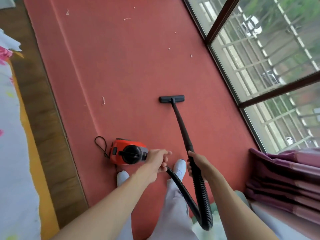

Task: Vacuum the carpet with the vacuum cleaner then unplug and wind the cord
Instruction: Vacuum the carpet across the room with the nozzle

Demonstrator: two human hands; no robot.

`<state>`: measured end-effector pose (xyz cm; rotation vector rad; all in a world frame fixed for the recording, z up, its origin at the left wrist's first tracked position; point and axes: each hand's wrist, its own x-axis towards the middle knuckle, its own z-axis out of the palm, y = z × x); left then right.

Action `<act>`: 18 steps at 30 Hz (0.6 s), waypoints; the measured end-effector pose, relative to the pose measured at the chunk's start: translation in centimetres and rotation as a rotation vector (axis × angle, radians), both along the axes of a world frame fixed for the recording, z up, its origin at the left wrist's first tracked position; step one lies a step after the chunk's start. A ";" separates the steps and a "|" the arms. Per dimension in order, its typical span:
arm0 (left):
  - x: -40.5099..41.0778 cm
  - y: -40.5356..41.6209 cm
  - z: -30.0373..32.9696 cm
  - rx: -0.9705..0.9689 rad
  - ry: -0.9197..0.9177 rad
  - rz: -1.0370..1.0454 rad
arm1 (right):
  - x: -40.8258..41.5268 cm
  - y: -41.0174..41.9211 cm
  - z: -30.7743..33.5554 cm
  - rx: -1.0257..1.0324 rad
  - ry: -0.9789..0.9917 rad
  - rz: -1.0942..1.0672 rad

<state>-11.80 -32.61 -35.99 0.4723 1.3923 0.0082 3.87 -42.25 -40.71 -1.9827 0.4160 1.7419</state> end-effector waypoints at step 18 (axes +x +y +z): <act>12.2 -2.7 -2.0 0.088 0.061 0.248 | 5.6 -2.3 1.4 0.008 0.179 -0.143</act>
